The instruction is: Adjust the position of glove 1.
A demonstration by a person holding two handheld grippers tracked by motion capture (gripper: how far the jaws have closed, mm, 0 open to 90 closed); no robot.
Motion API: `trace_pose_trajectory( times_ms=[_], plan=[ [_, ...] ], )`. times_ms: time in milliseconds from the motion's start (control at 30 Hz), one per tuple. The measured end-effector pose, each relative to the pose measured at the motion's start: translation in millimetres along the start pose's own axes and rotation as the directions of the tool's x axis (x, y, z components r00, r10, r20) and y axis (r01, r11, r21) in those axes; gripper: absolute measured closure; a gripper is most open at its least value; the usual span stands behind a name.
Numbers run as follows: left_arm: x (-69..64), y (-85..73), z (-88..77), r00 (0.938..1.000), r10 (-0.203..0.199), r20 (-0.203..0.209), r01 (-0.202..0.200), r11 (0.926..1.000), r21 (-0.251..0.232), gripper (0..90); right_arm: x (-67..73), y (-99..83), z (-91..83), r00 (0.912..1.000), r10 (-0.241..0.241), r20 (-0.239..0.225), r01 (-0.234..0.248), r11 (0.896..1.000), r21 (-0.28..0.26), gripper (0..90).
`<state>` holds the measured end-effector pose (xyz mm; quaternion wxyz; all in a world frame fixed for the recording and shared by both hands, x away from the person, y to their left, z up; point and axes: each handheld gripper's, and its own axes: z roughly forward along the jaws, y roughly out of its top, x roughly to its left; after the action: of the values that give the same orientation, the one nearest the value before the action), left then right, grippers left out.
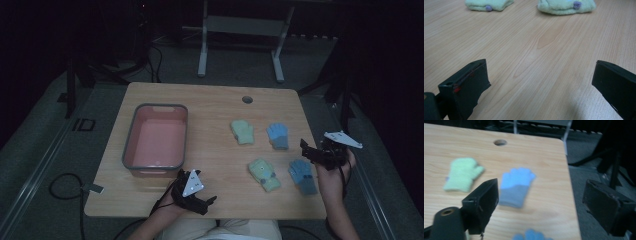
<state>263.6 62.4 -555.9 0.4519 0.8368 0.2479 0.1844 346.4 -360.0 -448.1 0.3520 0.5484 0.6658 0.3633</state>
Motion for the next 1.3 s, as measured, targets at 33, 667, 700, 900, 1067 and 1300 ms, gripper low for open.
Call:
trace_pose_trajectory(
  times_ms=[33,667,700,900,1067,1300],
  plan=[
    [0.0,0.2,-0.1,1.0,0.002,-0.001,-0.002,1.0,0.001,0.5,4.1,1.9,1.3,0.9999,-0.014,-0.002,0.014,1.0,-0.011,11.2],
    [-0.3,-3.5,-6.5,1.0,0.003,0.003,-0.003,1.0,0.009,0.5,73.5,30.7,49.9,0.9462,-0.14,-0.292,0.141,0.99,-0.019,31.3],
    [-0.4,-3.5,-6.7,1.0,0.004,0.003,-0.004,0.9999,0.009,0.5,82.5,33.7,58.1,0.939,-0.159,-0.305,0.162,0.987,-0.015,34.4],
    [-1.7,-4.0,-6.5,0.9999,0.015,0.001,-0.015,0.9998,0.01,0.5,99.6,40.4,79.8,0.9138,-0.196,-0.355,0.208,0.978,-0.005,41.5],
    [-2.0,-4.2,-7.0,0.9999,0.014,0.0,-0.014,0.9999,0.005,0.5,113.1,44.9,103.8,0.8906,-0.215,-0.401,0.238,0.971,0.009,47.7],
    [-2.8,-4.1,-7.8,0.9999,0.017,-0.002,-0.017,0.9998,0.005,0.5,127.5,41.7,135.8,0.8698,-0.235,-0.434,0.287,0.956,0.057,56.8]
  ],
)
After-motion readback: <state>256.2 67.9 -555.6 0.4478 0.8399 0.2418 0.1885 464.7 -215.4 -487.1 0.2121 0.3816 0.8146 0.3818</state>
